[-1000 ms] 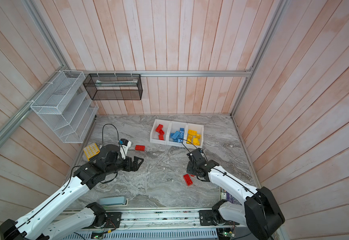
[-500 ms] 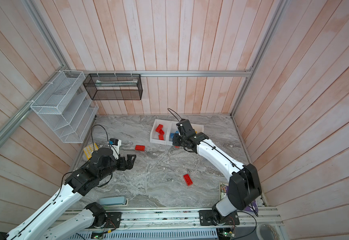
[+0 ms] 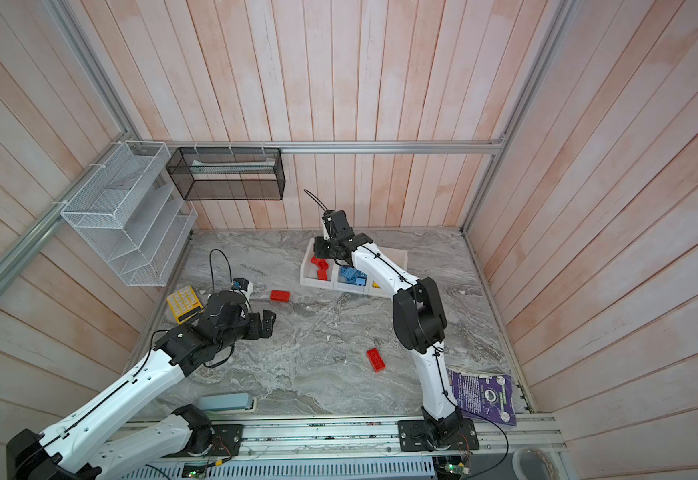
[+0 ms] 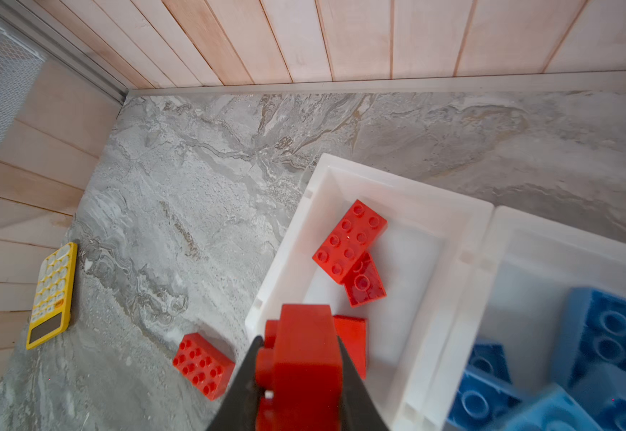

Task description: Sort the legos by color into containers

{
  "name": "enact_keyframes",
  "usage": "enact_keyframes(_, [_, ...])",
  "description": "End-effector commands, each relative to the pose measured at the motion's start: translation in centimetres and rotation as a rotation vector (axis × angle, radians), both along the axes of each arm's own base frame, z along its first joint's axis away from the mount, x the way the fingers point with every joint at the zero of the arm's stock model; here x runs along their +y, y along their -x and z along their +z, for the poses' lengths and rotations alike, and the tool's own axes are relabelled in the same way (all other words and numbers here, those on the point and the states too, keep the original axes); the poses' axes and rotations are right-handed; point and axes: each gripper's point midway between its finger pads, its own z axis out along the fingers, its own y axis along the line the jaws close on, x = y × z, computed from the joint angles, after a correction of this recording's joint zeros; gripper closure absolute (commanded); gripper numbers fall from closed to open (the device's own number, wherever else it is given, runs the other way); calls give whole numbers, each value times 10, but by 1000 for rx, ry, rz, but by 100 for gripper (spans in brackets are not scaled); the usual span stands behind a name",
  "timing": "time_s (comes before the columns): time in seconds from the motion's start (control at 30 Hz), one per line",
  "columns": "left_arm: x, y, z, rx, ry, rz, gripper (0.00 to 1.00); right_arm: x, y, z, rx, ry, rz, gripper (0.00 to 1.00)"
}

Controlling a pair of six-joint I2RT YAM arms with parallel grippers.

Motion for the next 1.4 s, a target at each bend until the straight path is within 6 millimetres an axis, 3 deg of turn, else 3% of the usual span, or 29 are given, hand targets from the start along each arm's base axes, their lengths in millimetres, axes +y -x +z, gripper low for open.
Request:
enact_keyframes(0.0, [1, 2, -8, 25, -13, -7, 0, 10, -12, -8, 0, -4, 17, 82])
enact_keyframes(0.3, [-1, 1, -12, 36, -17, -15, 0, 6, -31, -35, 29, -3, -14, 81])
enact_keyframes(0.43, [-1, 1, -13, 40, -22, -12, 0, 2, -33, -39, 33, 3, -24, 69])
enact_keyframes(0.57, [0, -1, -16, 49, -34, -6, 0, 2, -33, -31, 21, -2, -17, 54])
enact_keyframes(0.73, [-3, -7, -18, 75, -36, -1, 0, -2, -28, -4, -18, -10, -1, 48])
enact_keyframes(1.03, [5, -16, -5, 77, -47, 47, 0, -28, 19, 75, -170, -68, 34, 39])
enact_keyframes(1.17, [6, -24, 2, 78, -54, 64, 0, -48, 57, 102, -267, -135, 43, 23])
enact_keyframes(1.27, [5, -33, 3, 86, -60, 66, 0, -56, 89, 102, -290, -224, 67, 14])
enact_keyframes(1.37, [9, -46, 1, 106, -71, 88, 0, -71, 113, 74, -246, -222, 42, 12])
